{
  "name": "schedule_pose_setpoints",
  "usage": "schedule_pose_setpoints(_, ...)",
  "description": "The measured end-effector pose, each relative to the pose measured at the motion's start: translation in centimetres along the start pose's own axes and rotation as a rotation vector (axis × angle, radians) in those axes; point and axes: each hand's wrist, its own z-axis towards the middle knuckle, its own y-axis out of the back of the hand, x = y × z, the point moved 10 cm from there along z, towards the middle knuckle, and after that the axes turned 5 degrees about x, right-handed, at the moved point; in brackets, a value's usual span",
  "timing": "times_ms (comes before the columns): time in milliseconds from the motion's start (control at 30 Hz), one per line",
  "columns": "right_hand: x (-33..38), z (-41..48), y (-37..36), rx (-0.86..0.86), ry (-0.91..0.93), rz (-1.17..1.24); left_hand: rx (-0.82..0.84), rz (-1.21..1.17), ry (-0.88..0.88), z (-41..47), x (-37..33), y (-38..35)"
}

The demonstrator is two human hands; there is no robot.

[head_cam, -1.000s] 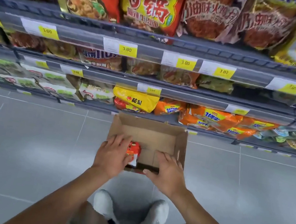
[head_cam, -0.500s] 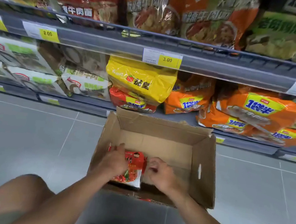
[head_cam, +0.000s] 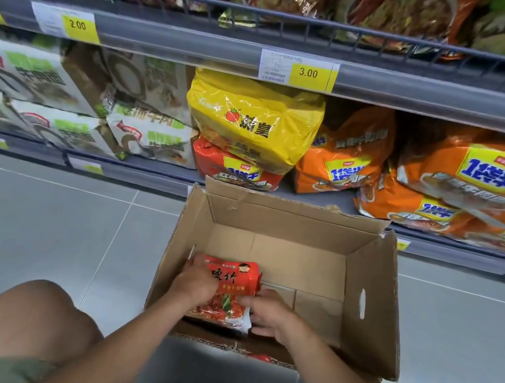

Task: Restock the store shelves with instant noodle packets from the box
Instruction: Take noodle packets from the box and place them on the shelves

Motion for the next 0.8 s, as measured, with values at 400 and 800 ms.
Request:
schedule_pose_setpoints(400,-0.3,-1.4,7.1,-0.051,0.105,0.329,0.035,-0.088,0.060,1.5,1.3,-0.7)
schedule_pose_setpoints(800,-2.4,-3.3,14.6,-0.176,0.134,0.451,0.022,0.222,0.118,1.7,2.7,-2.0)
